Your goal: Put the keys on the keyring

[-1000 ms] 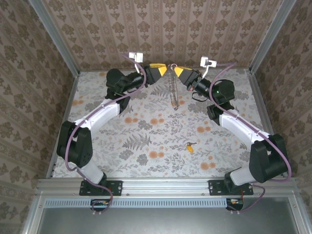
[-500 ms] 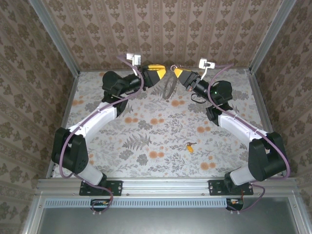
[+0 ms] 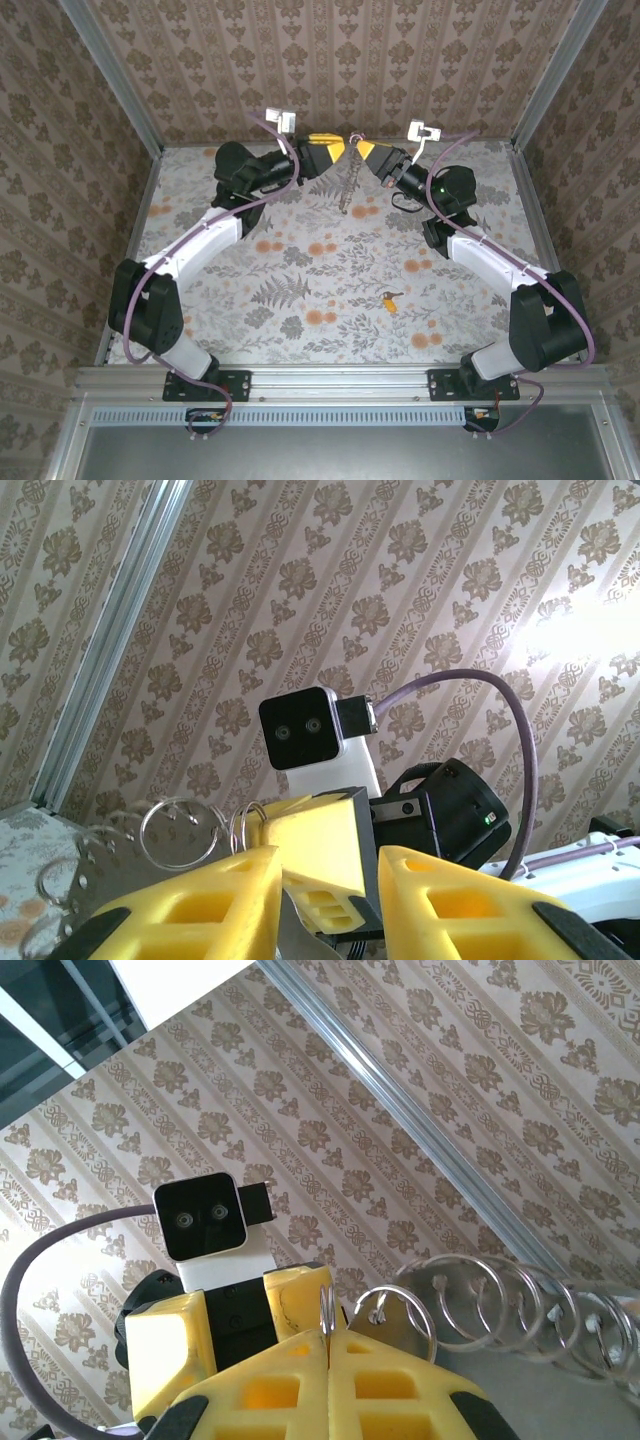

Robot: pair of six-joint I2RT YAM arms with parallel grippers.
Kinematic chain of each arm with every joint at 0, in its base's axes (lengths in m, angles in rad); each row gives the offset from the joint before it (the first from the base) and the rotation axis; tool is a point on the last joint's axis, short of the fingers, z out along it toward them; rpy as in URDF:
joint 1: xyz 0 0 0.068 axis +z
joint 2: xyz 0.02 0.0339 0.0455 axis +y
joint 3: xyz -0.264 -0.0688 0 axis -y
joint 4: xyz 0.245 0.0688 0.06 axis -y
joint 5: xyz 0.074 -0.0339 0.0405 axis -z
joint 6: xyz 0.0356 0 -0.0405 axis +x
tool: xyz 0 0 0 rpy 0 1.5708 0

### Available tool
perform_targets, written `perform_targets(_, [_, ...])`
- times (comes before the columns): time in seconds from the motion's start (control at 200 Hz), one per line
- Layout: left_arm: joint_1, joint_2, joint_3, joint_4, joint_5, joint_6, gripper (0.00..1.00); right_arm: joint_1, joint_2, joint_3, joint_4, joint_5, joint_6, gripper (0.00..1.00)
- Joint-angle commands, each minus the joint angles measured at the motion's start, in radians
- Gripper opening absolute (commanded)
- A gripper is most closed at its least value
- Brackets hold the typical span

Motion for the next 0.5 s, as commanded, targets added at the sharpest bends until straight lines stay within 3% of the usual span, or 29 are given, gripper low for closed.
perform_targets(0.0, [-0.009,0.025,0.042,0.012,0.017,0.022,0.3,0.008,0.002,0.01,0.072,-0.009,0.016,0.0])
perform_targets(0.495, [-0.02,0.056,0.068,0.009,0.015,0.023,0.29,0.013,0.005,0.012,0.073,-0.023,0.02,0.0])
